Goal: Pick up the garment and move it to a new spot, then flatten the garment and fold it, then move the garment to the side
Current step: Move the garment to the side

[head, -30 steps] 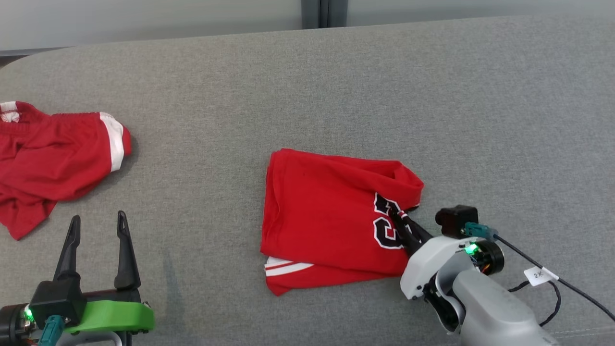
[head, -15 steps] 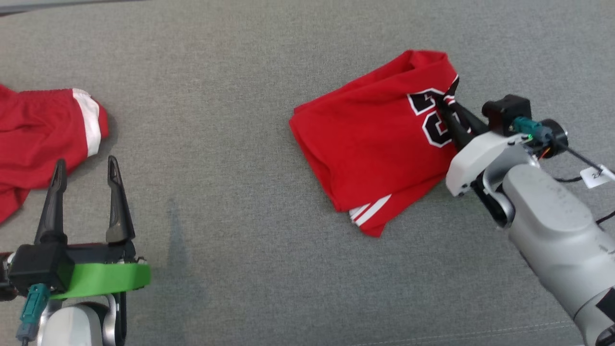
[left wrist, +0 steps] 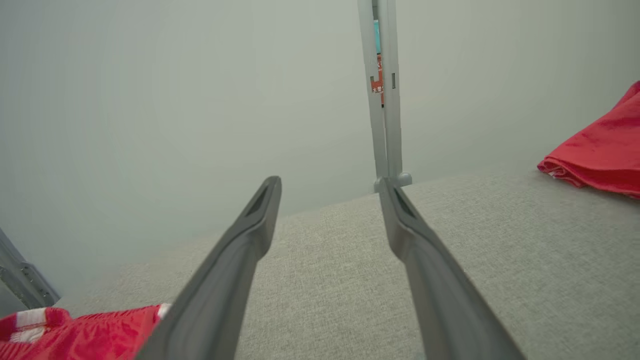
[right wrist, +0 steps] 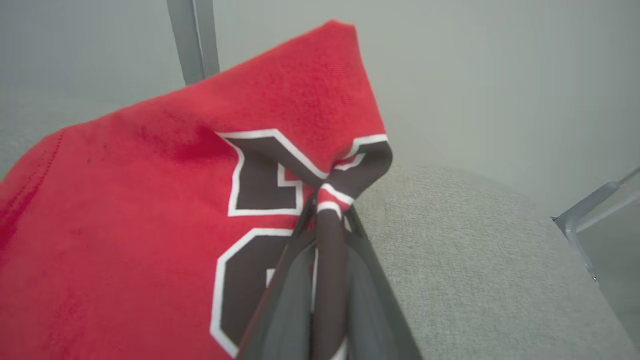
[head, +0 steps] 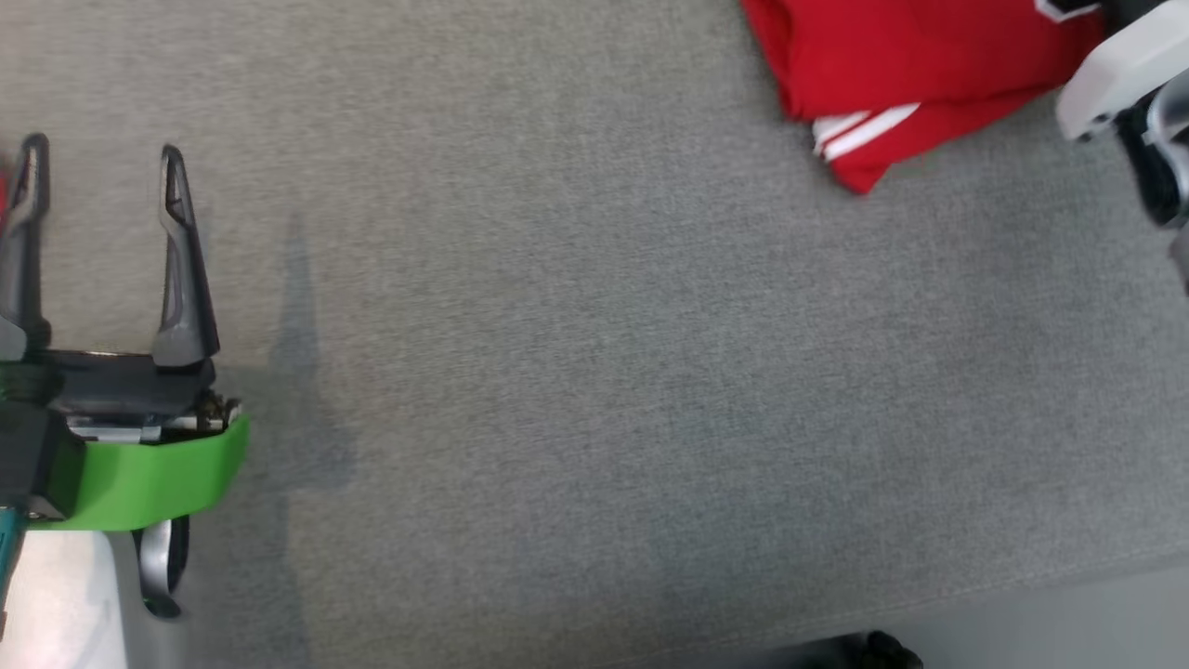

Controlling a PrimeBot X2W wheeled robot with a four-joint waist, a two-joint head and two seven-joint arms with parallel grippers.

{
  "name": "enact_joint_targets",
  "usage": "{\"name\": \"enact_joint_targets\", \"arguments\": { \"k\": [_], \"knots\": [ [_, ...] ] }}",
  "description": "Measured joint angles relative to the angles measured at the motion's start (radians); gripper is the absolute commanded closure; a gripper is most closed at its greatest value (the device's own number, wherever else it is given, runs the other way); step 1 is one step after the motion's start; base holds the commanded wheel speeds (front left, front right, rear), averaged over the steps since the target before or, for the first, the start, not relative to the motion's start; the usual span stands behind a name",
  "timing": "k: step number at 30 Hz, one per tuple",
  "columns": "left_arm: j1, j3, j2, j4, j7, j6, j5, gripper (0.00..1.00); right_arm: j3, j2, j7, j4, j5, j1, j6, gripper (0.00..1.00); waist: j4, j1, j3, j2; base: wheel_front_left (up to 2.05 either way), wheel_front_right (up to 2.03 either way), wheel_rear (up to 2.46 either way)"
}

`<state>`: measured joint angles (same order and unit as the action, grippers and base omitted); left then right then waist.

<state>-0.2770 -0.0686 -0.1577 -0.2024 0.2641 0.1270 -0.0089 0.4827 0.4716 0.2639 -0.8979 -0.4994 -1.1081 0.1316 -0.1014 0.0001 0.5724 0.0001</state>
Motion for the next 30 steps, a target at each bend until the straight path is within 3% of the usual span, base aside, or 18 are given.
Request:
{"name": "enact_joint_targets", "arguments": {
  "k": [12, 22, 23, 24, 25, 30],
  "knots": [
    [-0.02, 0.02, -0.072, -0.106, 0.0, 0.001, 0.016, 0.0, -0.065, 0.133, 0.0, -0.082, 0.003, -0.083, 0.0, 1.0, -0.126, 0.0, 0.138, 0.0, 0.0, 0.0, 0.0],
    [-0.02, 0.012, -0.1, -0.144, 0.0, -0.004, 0.019, 0.0, -0.04, 0.128, -0.005, -0.217, 0.064, -0.238, 0.0, 1.0, -0.156, 0.0, 0.202, 0.0, 0.0, 0.0, 0.0],
    [-0.02, 0.012, -0.101, -0.145, 0.0, -0.004, 0.019, 0.0, -0.036, 0.127, -0.009, -0.236, 0.071, -0.251, 0.0, 0.82, -0.154, 0.0001, 0.205, 0.0, 0.0, 0.0, 0.0],
    [-0.02, 0.01, -0.102, -0.146, 0.0, -0.004, 0.019, 0.0, -0.031, 0.124, -0.012, -0.257, 0.086, -0.267, 0.0, 0.54, -0.15, 0.0, 0.207, 0.0, 0.0, 0.0, 0.0],
    [-0.02, 0.009, -0.104, -0.147, 0.0, -0.006, 0.018, 0.0, -0.029, 0.118, -0.012, -0.272, 0.097, -0.277, 0.0, 0.0, -0.148, 0.0001, 0.209, 0.0, 0.0, 0.0, 0.0],
    [-0.02, 0.007, -0.101, -0.137, 0.0, -0.016, 0.01, 0.0, -0.056, 0.11, -0.005, -0.32, 0.171, -0.317, 0.0, 0.0, -0.137, 0.0, 0.203, 0.0, 0.0, 0.0, 0.0]
  ]
}}
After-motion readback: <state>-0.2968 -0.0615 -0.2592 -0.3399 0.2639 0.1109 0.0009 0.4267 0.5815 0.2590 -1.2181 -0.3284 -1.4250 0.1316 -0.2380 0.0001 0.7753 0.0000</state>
